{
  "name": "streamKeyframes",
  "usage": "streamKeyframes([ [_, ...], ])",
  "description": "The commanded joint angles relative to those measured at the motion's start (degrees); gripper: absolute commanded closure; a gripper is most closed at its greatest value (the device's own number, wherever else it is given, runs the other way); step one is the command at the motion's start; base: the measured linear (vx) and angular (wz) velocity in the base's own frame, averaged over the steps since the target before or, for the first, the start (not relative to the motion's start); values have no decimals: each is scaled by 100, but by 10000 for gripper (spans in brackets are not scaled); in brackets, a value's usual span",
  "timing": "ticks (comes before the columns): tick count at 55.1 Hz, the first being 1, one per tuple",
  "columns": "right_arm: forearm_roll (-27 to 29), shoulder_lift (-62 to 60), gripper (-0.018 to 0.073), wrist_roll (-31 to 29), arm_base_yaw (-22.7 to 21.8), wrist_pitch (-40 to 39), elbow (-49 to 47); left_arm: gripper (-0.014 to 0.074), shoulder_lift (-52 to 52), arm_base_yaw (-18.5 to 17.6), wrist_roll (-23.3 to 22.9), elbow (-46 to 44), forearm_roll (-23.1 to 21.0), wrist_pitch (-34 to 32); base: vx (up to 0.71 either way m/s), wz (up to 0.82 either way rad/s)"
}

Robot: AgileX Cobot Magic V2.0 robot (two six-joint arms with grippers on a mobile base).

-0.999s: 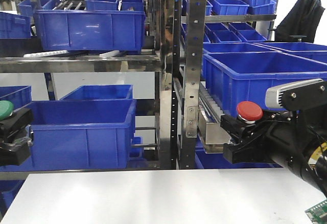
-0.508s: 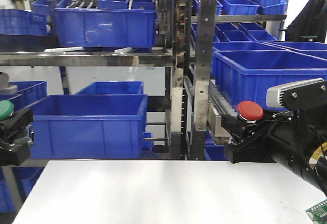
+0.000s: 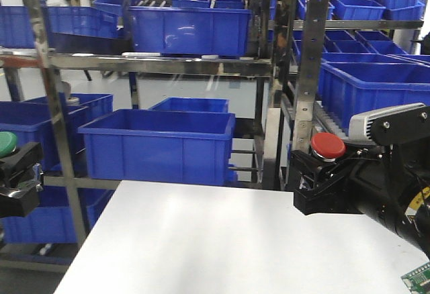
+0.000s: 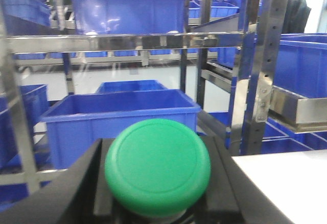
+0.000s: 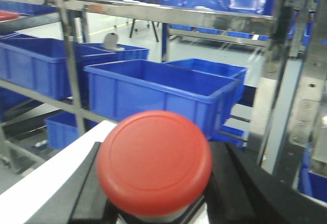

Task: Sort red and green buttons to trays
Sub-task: 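Drive the base away from the table holding both buttons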

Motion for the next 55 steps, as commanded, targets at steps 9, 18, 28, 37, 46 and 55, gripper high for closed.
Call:
streamKeyframes([
  [9,17,-168,569,-3,-14,-472,-217,596,-78,-32,-4,-200,-17,-478,-21,23],
  [18,17,-168,569,-3,-14,-472,-217,596,-78,-32,-4,-200,-17,-464,-20,23],
  [28,17,-168,569,-3,-14,-472,-217,596,-78,-32,-4,-200,-17,-464,-16,23],
  [37,17,-168,569,-3,-14,-472,-217,596,-78,-32,-4,-200,-17,-464,-10,25],
  [46,17,-168,569,-3,-14,-479,-217,596,-78,-32,-4,-200,-17,-464,-6,25],
  [55,17,-168,569,-3,-14,-484,-217,596,-78,-32,-4,-200,-17,-464,-3,25],
])
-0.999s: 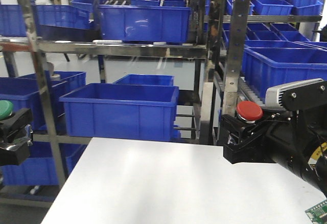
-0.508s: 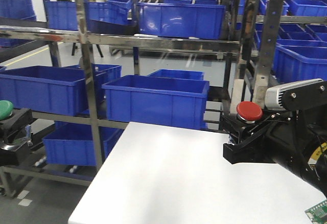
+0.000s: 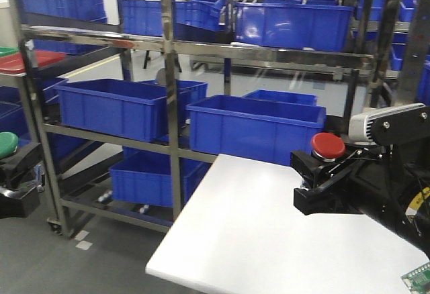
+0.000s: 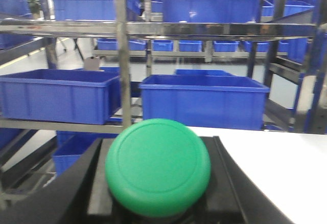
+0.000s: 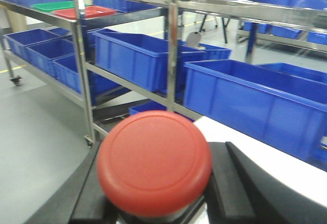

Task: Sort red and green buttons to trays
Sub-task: 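Drive the base away from the table holding both buttons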

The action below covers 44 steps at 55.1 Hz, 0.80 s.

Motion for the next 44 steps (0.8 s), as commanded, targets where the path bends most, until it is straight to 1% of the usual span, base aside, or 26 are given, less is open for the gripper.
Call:
streamKeyframes([
  [1,17,-168,569,-3,-14,-484,-217,596,-78,-32,-4,-200,-17,-467,-3,27],
  [12,17,-168,569,-3,-14,-484,-217,596,-78,-32,-4,-200,-17,-467,-1,33],
  [22,17,-168,569,-3,-14,-484,-217,596,-78,-32,-4,-200,-17,-467,1,47],
  [44,17,-168,569,-3,-14,-475,-217,596,-78,-32,-4,-200,-17,-467,8,67],
])
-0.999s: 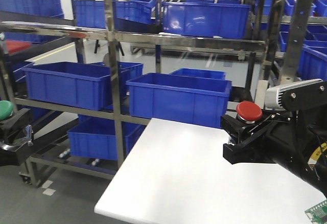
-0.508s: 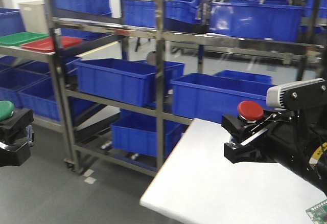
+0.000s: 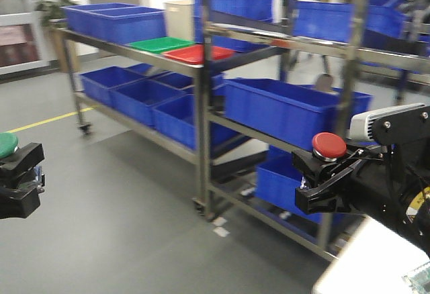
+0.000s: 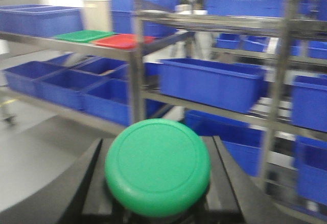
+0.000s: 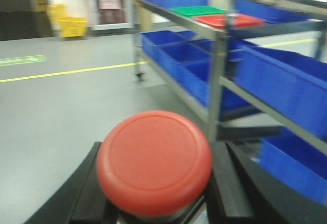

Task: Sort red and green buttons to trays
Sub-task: 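Drive the base away from the table holding both buttons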

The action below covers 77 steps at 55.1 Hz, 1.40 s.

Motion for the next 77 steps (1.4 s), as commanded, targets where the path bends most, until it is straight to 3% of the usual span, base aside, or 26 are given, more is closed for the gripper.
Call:
streamKeyframes([
  [1,17,-168,569,-3,-14,-475,-217,596,-78,-32,-9,-200,-17,-480,15,74],
  [45,17,-168,569,-3,-23,-462,-217,596,-85,-32,-9,-200,-17,-436,19,63],
  [77,17,-168,569,-3,-17,-446,-217,596,-85,-32,-9,-200,-17,-407,25,32],
])
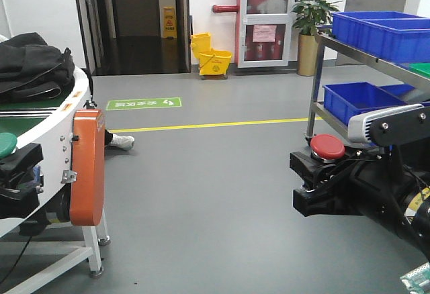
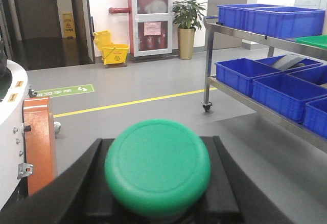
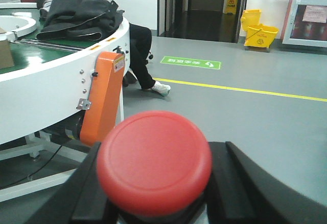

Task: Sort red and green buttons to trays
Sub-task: 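Drive the base along the aisle to the cart with trays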

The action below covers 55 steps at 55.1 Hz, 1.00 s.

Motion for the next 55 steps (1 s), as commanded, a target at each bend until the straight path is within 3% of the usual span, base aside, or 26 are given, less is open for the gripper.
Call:
streamKeyframes([
  [1,17,-168,569,-3,-17,-493,-213,596,-83,-32,-14,-200,-17,-436,31,8],
  [55,17,-168,569,-3,-17,-498,-213,596,-83,-32,-14,-200,-17,-418,42,-2],
])
